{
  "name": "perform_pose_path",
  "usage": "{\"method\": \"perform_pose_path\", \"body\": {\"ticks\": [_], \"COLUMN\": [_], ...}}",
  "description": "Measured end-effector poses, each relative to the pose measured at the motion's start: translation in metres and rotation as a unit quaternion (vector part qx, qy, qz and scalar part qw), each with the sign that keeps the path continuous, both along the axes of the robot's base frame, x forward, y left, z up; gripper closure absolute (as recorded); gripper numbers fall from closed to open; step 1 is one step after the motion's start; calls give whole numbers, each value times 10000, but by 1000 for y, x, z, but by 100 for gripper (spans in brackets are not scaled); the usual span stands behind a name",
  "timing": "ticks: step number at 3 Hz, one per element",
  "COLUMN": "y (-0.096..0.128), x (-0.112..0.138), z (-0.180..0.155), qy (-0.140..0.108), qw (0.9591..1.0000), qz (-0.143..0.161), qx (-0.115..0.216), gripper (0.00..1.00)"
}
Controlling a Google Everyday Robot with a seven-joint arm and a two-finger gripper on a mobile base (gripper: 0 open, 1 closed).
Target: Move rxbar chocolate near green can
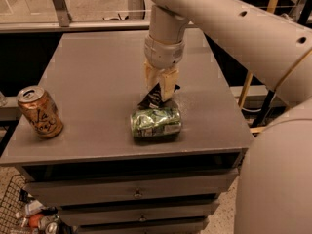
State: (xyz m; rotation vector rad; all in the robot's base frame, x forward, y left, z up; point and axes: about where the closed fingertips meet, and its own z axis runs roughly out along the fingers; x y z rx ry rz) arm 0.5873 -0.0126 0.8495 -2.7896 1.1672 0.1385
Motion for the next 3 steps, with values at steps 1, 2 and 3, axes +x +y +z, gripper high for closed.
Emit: {"method": "perform_pose_path", "body": {"ticks": [1,2,3], "y": [4,6,9], "x": [4,8,10], "z": [-1,-3,-4], "qy": [-70,-125,-165], "qw": [10000,9999,9998], "qz": [-9,-16,-21], "qx": [55,98,131], "gripper": [35,12,0]}}
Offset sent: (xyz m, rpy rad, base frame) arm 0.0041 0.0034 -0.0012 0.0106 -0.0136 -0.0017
